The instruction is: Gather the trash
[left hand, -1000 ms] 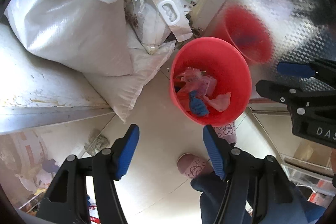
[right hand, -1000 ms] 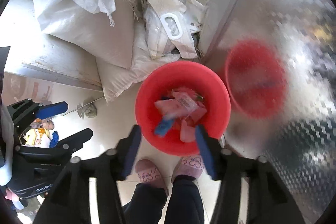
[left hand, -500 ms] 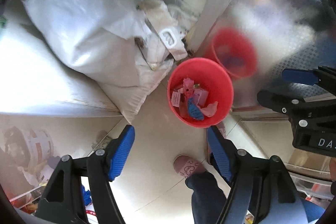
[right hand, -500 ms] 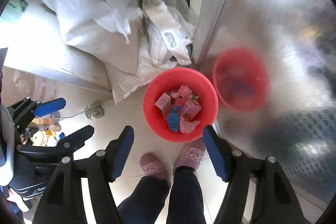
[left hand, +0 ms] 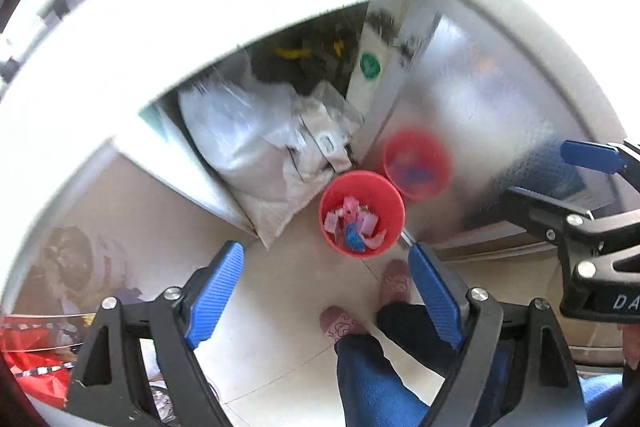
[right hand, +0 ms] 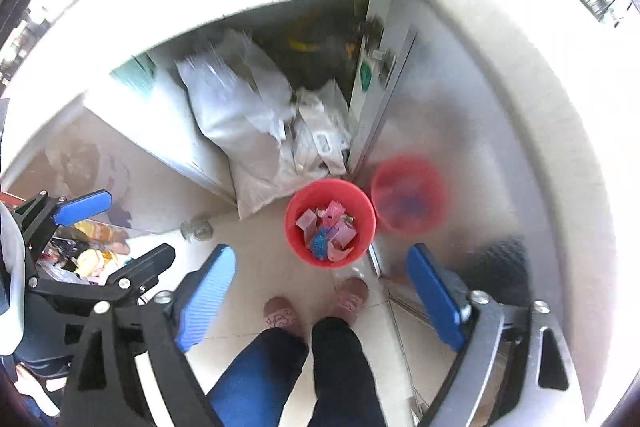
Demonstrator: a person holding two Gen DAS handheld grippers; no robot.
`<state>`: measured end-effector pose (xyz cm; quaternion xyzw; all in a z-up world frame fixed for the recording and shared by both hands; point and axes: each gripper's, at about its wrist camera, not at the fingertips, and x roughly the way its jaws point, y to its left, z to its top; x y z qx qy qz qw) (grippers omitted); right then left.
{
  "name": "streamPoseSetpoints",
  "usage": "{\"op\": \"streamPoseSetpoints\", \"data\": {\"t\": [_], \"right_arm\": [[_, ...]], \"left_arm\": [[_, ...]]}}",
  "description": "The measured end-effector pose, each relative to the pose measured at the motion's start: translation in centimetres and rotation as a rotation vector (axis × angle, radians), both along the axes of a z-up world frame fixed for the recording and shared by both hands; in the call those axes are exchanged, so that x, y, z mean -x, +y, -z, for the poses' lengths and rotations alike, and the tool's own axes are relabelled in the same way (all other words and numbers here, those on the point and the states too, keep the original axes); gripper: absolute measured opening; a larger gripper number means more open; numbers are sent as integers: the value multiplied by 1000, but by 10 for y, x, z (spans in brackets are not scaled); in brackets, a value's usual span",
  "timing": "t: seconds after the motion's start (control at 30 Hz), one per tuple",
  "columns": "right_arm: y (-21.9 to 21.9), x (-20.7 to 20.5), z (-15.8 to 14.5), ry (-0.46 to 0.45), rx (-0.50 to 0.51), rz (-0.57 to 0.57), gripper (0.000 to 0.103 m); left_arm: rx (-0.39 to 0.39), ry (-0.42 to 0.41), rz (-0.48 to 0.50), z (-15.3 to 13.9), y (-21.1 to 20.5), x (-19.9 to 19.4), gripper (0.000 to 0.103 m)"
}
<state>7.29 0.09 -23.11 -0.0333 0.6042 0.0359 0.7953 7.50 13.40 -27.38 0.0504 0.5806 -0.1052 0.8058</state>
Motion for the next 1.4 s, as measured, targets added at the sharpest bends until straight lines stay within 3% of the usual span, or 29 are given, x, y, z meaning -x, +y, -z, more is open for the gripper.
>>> {"op": "streamPoseSetpoints", "data": {"t": [0.2, 0.37, 0.6, 0.9, 1.2, 1.4], "right_arm": [[2, 4, -52, -35, 61, -4, 99], [-6, 11, -87, -120, 90, -33, 102], [-25, 32, -142, -243, 36, -65, 102], [-60, 97, -218, -460, 11, -96, 102], [-89, 160, -246, -578, 57, -66, 102], [-99, 188, -247, -590, 54, -50, 102]], "left_arm": [[-14, -49, -36, -54, -3, 11, 84], [-5, -115, -89, -96, -4, 19, 84], [-16, -262, -133, -169, -19, 48, 84], [17, -430, -164, -259, -54, 116, 84], [15, -507, -214, -302, -85, 194, 84], [44, -484, -175, -304, -100, 229, 84]]}}
